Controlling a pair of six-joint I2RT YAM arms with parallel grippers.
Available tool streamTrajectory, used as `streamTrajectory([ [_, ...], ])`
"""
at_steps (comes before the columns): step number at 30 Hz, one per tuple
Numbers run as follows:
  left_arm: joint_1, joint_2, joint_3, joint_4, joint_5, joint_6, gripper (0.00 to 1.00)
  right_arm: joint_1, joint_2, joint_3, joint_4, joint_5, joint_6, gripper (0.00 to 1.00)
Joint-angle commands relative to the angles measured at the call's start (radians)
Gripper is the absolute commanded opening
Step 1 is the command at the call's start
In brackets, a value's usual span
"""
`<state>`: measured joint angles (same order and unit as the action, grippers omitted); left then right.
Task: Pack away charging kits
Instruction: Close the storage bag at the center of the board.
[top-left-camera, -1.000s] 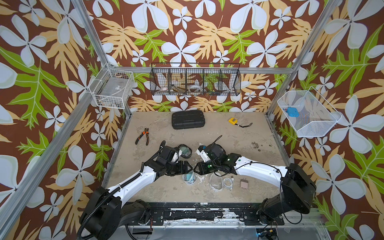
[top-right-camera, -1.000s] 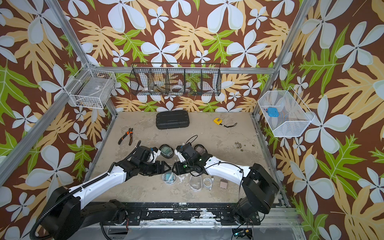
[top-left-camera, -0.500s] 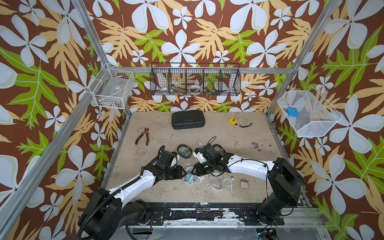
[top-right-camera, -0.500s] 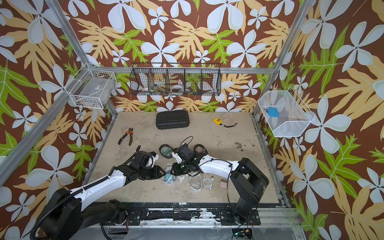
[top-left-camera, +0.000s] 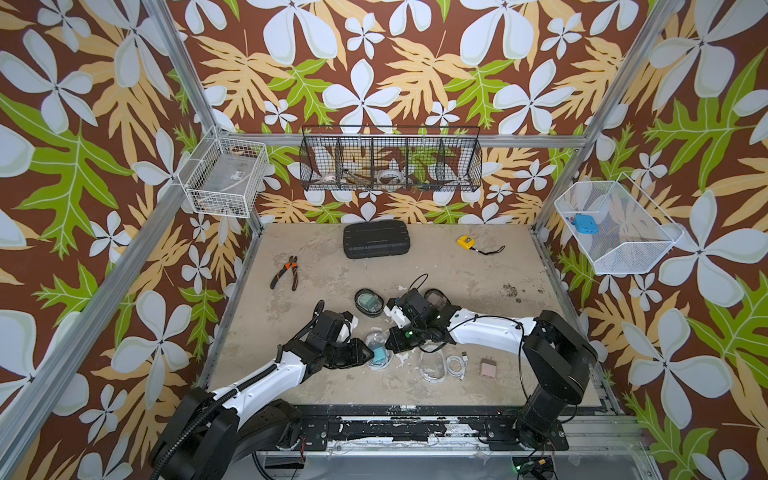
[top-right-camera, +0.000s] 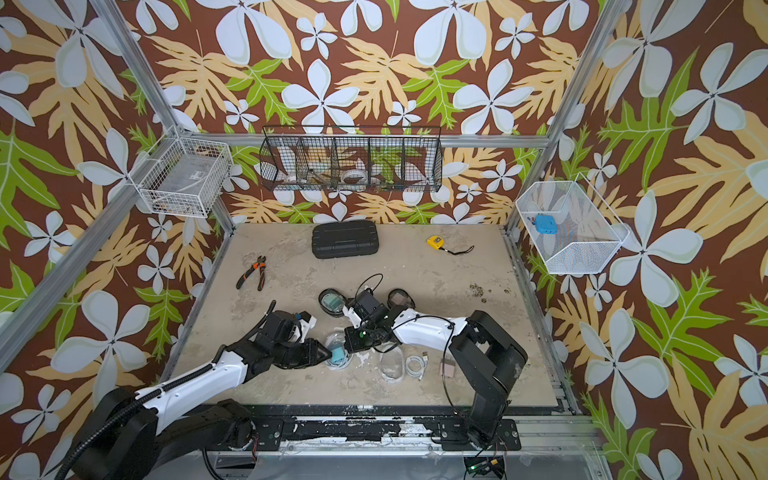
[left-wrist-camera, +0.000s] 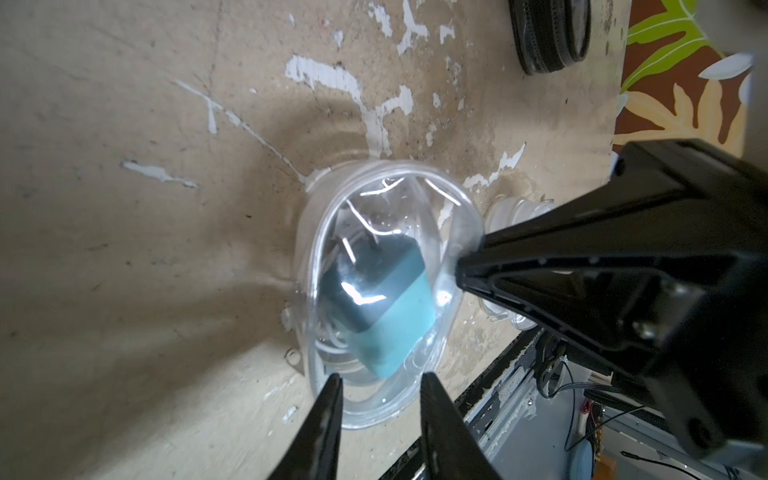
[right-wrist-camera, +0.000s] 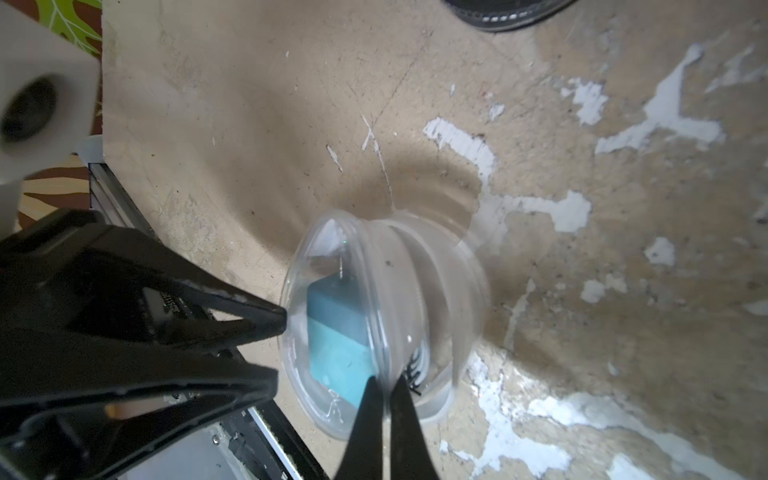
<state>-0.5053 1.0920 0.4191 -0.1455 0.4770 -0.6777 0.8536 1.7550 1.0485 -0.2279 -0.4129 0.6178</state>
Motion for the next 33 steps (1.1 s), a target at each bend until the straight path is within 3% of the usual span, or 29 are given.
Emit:
streamTrajectory([
  [1, 0.001, -0.032, 0.007, 0.011, -0.027, -0.031, 0.39, 0.001, 0.016, 0.030, -0.060, 0.060, -0.073, 0.00],
  [7, 0.001, -0.006, 0.035, 0.002, -0.046, -0.020, 0.55, 0.001, 0.032, 0.081, -0.109, 0.094, -0.148, 0.00],
  [20, 0.015, 0.066, 0.006, 0.096, -0.056, -0.029, 0.74, 0.001, 0.085, 0.119, -0.182, 0.158, -0.251, 0.00],
  [25, 0.020, 0.107, -0.008, 0.146, -0.016, -0.035, 0.76, 0.001, 0.084, 0.132, -0.185, 0.170, -0.286, 0.00],
  [33, 0.047, 0.139, -0.105, 0.379, 0.099, -0.144, 0.76, 0.001, 0.078, 0.100, -0.147, 0.131, -0.281, 0.00],
])
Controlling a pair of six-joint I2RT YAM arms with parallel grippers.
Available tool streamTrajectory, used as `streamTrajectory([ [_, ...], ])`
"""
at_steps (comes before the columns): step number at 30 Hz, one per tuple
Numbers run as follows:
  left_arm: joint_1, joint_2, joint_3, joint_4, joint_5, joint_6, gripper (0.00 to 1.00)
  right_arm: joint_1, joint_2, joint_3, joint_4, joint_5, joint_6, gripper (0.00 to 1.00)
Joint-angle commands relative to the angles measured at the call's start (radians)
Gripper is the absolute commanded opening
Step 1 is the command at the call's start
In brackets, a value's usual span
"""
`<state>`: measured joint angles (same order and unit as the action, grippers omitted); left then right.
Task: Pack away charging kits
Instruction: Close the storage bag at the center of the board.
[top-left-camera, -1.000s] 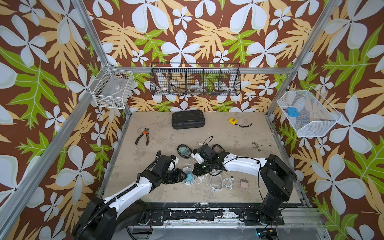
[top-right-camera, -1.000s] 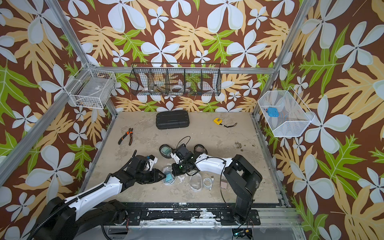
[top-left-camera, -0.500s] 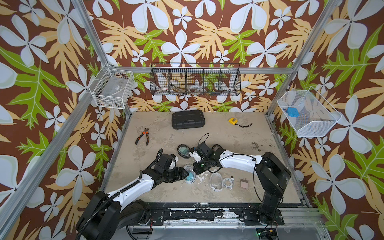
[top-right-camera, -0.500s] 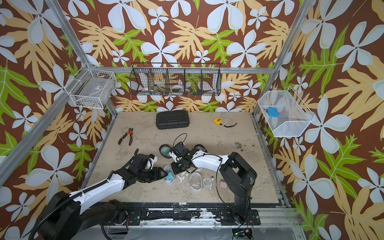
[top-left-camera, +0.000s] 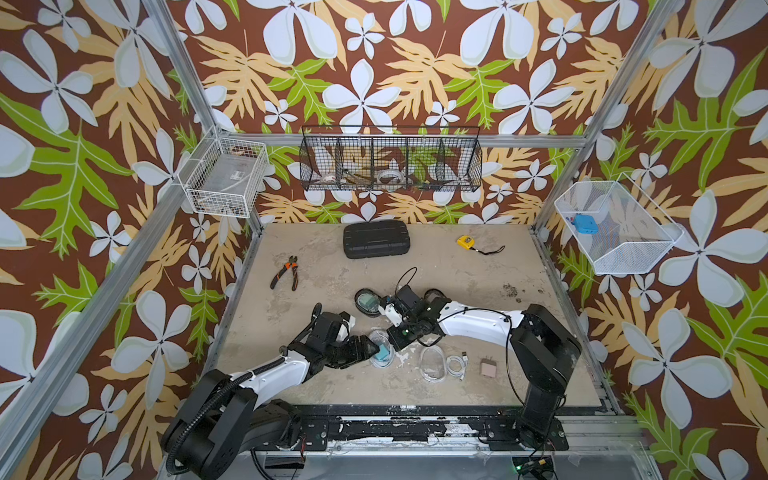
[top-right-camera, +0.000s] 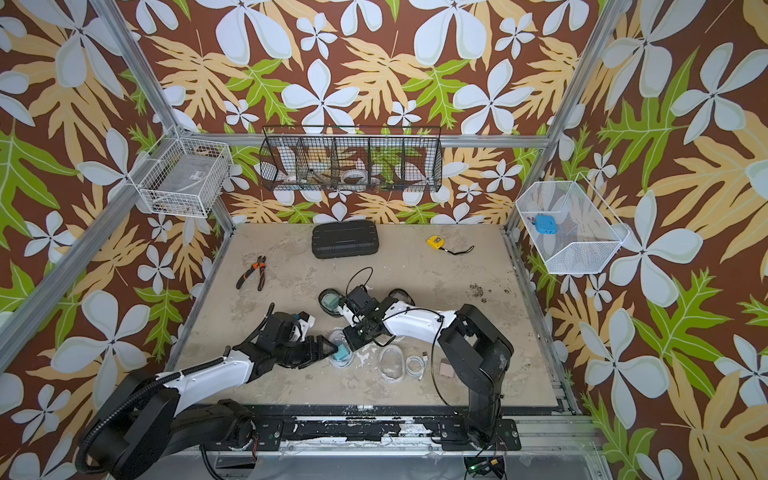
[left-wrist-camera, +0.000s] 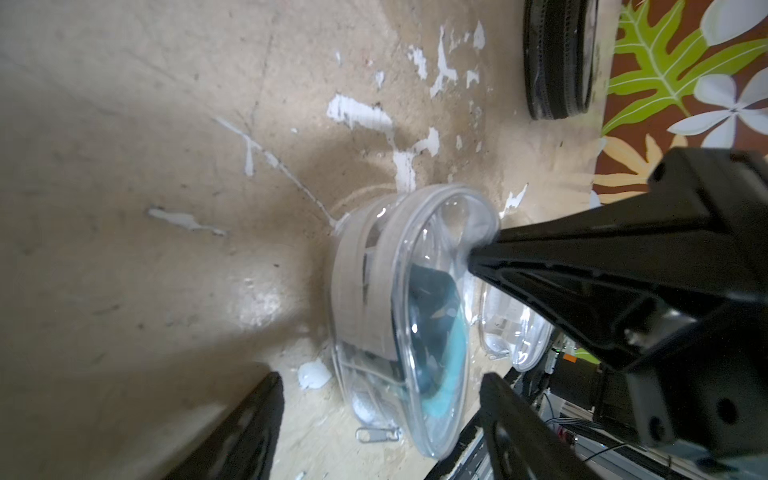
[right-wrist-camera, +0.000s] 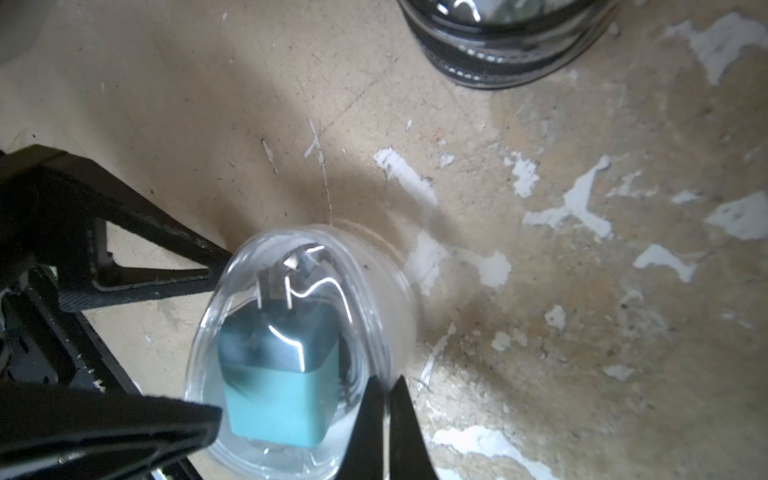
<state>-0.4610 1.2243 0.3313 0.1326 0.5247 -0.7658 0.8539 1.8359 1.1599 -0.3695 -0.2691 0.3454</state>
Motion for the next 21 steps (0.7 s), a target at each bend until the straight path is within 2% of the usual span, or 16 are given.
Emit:
streamTrajectory([
  [1, 0.002, 0.010, -0.023, 0.116, 0.059, -0.063, 0.77, 0.000, -0.004, -0.020, 0.002, -0.017, -0.005, 0.00],
  [11, 0.002, 0.111, -0.087, 0.329, 0.135, -0.151, 0.76, 0.003, -0.029, -0.048, 0.047, -0.028, 0.019, 0.00],
  [17, 0.002, 0.128, -0.089, 0.354, 0.122, -0.176, 0.72, 0.011, -0.033, -0.065, 0.071, -0.043, 0.042, 0.00],
  [21, 0.002, 0.158, -0.109, 0.439, 0.133, -0.215, 0.67, 0.013, -0.024, -0.072, 0.078, -0.048, 0.056, 0.00],
])
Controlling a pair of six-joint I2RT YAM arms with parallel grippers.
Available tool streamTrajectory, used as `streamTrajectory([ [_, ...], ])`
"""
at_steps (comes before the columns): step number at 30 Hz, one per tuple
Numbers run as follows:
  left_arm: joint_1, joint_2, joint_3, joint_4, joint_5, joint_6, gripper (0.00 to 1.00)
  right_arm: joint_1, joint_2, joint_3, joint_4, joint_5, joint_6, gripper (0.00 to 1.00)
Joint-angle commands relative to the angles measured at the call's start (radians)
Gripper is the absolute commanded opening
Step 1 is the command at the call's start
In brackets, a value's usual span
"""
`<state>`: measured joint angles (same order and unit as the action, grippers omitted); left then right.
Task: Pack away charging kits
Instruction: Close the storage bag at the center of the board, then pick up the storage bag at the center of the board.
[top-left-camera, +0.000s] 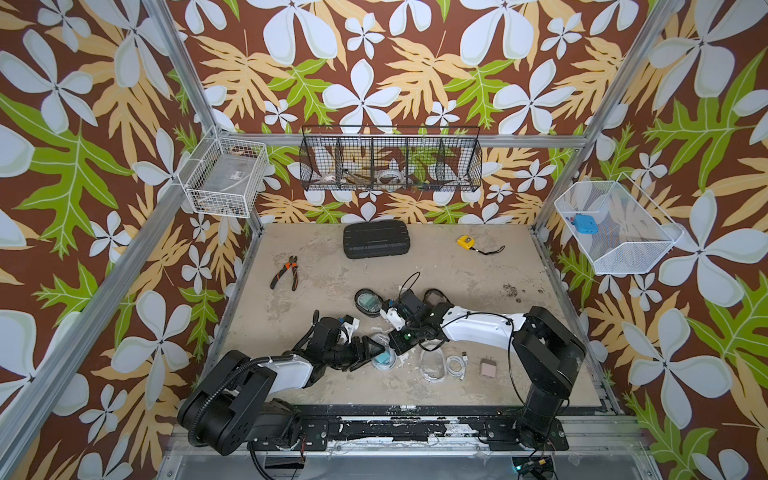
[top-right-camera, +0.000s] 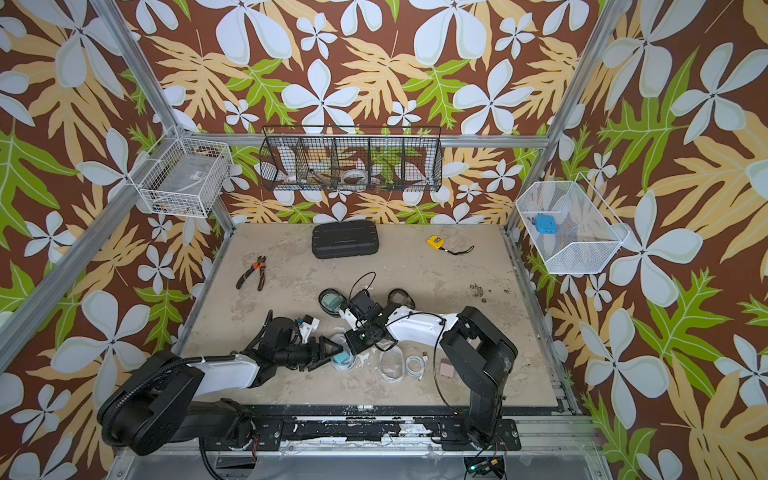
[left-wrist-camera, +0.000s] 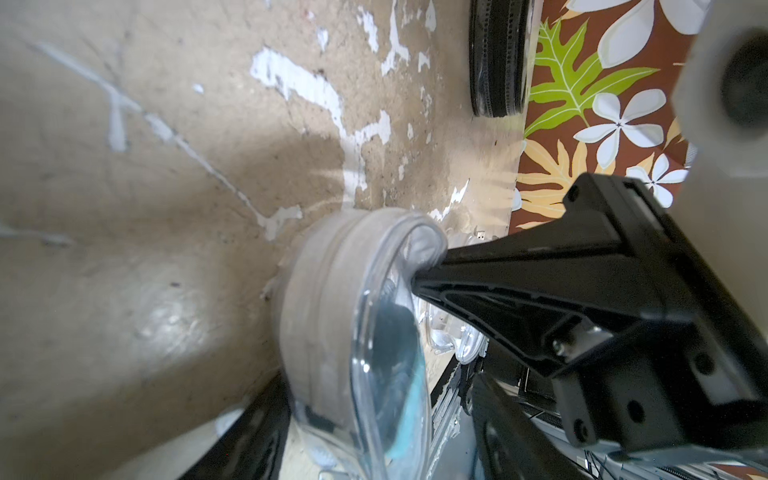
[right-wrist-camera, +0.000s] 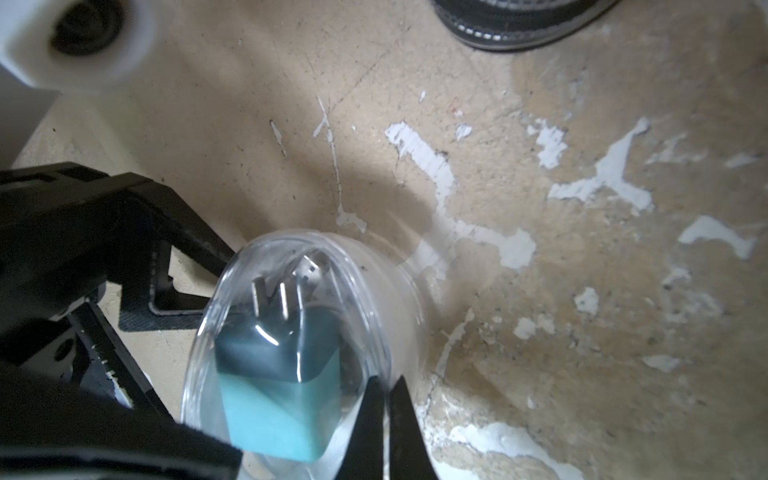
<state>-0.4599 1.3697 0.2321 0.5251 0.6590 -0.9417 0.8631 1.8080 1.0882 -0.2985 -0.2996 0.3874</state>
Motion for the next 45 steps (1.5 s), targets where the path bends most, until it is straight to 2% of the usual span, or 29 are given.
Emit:
streamTrajectory([
  [1, 0.001, 0.013, -0.014, 0.056, -0.008, -0.043, 0.67, 0.004, 0.006, -0.001, 0.001, -0.006, 0.017, 0.00],
  [12, -0.001, -0.005, -0.010, -0.009, -0.056, -0.022, 0.64, 0.002, -0.037, -0.053, -0.016, 0.090, -0.010, 0.00],
  [18, -0.020, 0.026, 0.013, -0.003, -0.041, -0.020, 0.68, 0.002, -0.048, -0.077, 0.015, 0.088, -0.010, 0.00],
  [24, -0.078, 0.087, 0.037, 0.047, -0.038, -0.057, 0.68, 0.002, -0.055, -0.085, 0.032, 0.075, -0.009, 0.00],
  [29, -0.083, 0.114, 0.028, 0.083, -0.048, -0.086, 0.67, 0.002, -0.055, -0.068, 0.025, 0.076, -0.010, 0.00],
  [37, -0.084, 0.219, 0.010, 0.224, -0.028, -0.179, 0.54, 0.004, -0.084, -0.067, 0.024, 0.080, -0.005, 0.00],
  [42, -0.084, 0.227, 0.019, 0.211, -0.033, -0.172, 0.48, 0.005, -0.091, -0.058, 0.014, 0.081, -0.007, 0.00],
  [44, -0.083, 0.218, 0.017, 0.199, -0.046, -0.169, 0.41, 0.007, -0.090, -0.054, 0.015, 0.077, -0.007, 0.00],
  [45, -0.084, 0.213, 0.017, 0.195, -0.055, -0.167, 0.34, 0.007, -0.090, -0.052, 0.013, 0.076, -0.007, 0.00],
])
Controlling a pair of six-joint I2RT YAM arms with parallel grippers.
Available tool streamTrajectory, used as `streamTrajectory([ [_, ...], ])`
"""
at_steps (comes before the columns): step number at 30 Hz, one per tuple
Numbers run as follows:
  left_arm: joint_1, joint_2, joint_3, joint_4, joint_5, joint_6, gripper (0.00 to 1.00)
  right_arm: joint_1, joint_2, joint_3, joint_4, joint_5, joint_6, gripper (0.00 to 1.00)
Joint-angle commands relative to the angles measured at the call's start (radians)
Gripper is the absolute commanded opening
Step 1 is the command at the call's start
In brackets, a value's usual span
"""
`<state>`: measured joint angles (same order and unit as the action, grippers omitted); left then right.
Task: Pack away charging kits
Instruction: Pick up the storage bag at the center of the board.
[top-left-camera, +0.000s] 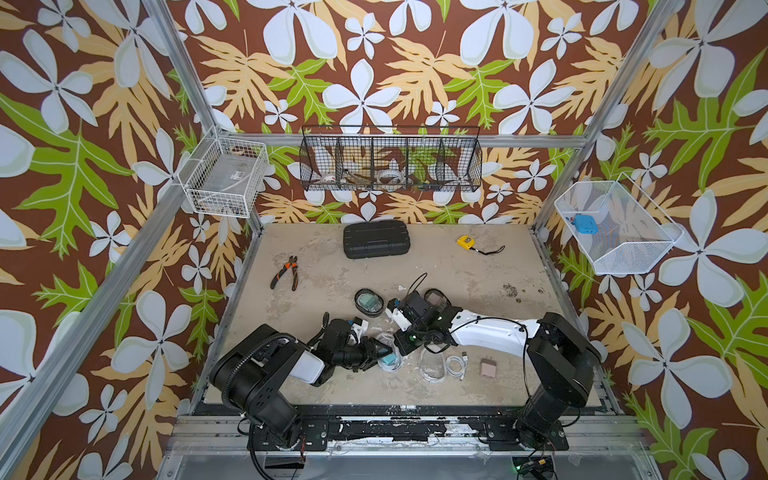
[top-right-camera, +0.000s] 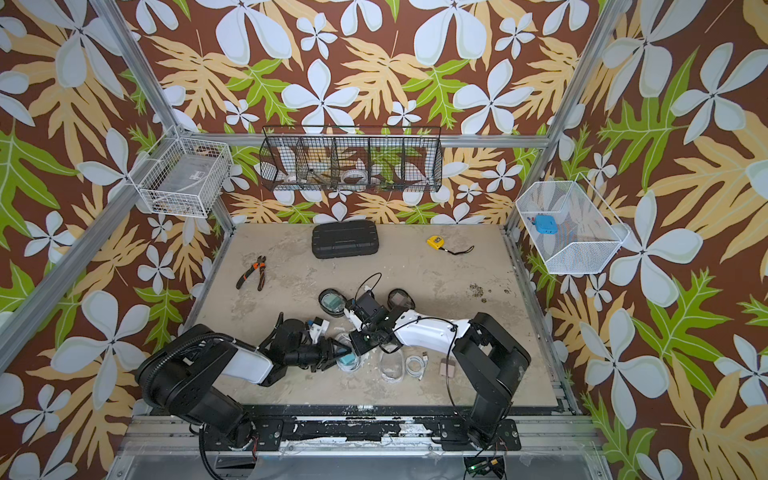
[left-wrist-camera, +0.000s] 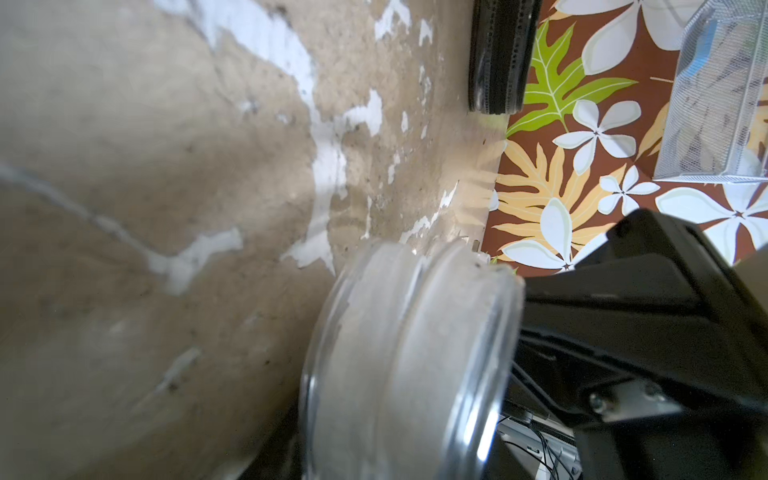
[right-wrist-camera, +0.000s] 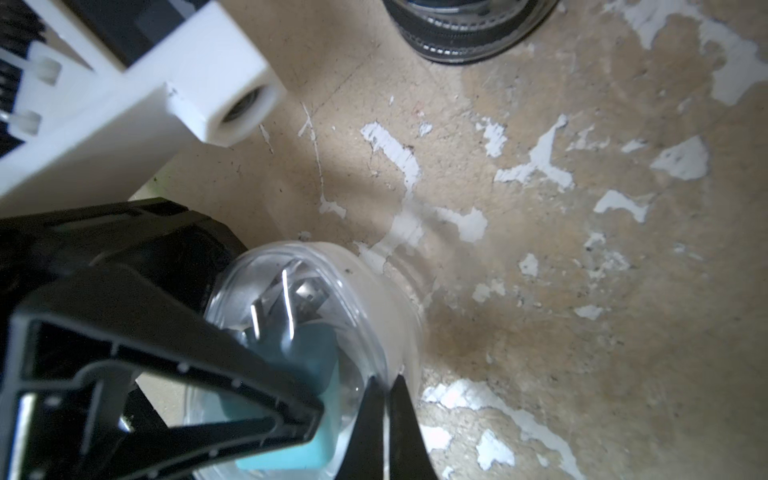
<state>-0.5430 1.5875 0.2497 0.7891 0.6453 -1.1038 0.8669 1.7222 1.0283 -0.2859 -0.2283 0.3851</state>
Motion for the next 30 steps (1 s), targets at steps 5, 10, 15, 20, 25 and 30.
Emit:
streamTrajectory([
  [5, 0.000, -0.013, -0.004, -0.055, -0.059, -0.006, 0.12, 0.003, -0.021, 0.028, -0.024, 0.004, -0.009, 0.09],
  [10, 0.000, -0.061, -0.008, -0.033, -0.101, -0.062, 0.08, 0.005, -0.118, 0.033, -0.081, 0.039, 0.004, 0.19],
  [15, -0.002, -0.257, 0.043, -0.247, -0.210, -0.102, 0.08, 0.036, -0.288, -0.056, -0.079, 0.077, 0.089, 0.21],
  [20, -0.008, -0.489, 0.158, -0.574, -0.390, -0.116, 0.04, 0.128, -0.419, -0.113, -0.003, 0.121, 0.205, 0.21],
  [25, -0.011, -0.570, 0.249, -0.694, -0.464, -0.167, 0.03, 0.168, -0.455, -0.084, 0.080, 0.154, 0.247, 0.30],
  [30, -0.020, -0.604, 0.268, -0.710, -0.498, -0.254, 0.00, 0.169, -0.419, -0.032, 0.107, 0.169, 0.219, 0.30],
])
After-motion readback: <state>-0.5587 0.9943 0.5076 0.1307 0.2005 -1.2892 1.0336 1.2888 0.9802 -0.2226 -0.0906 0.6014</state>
